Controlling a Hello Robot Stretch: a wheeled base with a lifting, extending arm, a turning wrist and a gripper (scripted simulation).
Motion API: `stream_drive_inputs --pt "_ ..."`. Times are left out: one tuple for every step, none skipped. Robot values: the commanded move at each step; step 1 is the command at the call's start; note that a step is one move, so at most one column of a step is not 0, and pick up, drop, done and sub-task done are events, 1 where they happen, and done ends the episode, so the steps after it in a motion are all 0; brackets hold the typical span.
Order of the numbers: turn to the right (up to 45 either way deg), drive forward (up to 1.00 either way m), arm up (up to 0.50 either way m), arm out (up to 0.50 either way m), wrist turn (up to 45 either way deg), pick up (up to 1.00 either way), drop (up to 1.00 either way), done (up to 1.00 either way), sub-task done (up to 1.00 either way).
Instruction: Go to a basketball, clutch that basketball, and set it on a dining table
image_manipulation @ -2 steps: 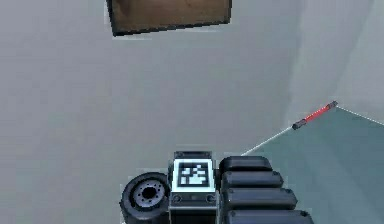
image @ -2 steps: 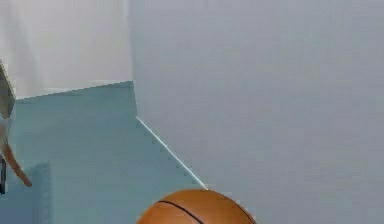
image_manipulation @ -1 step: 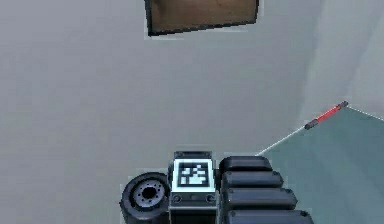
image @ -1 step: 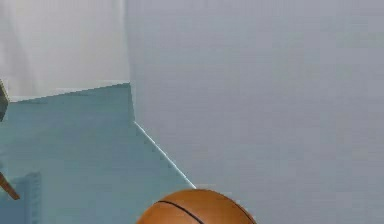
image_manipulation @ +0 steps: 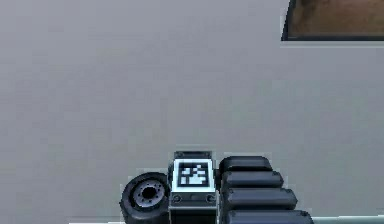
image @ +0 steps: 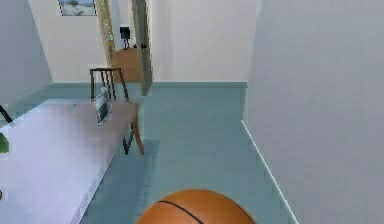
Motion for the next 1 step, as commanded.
stream_drive_inputs --pt "0.0 1.00 0.00 0.00 0.0 0.00 0.00 0.00 0.00"
